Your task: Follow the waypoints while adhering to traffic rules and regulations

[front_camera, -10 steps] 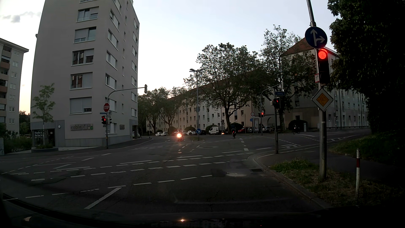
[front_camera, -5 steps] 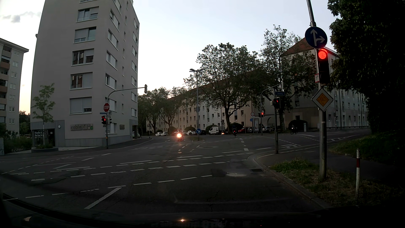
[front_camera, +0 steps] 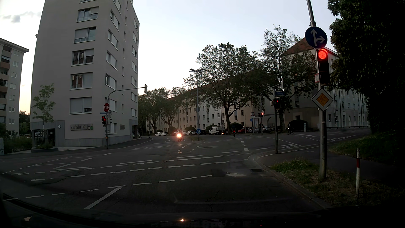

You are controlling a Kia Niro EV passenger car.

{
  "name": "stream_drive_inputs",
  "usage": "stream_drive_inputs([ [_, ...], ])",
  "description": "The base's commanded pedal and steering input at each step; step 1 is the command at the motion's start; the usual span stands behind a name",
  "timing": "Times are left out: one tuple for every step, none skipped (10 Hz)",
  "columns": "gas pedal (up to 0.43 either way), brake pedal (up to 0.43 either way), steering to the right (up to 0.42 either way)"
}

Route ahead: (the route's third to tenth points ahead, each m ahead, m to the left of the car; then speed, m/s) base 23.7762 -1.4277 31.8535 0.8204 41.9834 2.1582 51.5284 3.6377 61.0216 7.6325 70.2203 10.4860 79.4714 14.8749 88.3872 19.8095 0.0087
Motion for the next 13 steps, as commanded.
stream_drive_inputs([
  [0.000,0.238,-0.001],
  [0.000,0.238,0.000],
  [0.000,0.238,0.000],
  [0.000,0.238,0.000],
  [0.000,0.244,0.000],
  [0.000,0.238,0.000],
  [0.000,0.238,0.000],
  [0.000,0.238,0.000],
  [0.000,0.238,0.000],
  [0.000,0.238,0.000],
  [0.000,0.238,0.000],
  [0.000,0.238,0.000],
  [0.000,0.238,0.000],
])
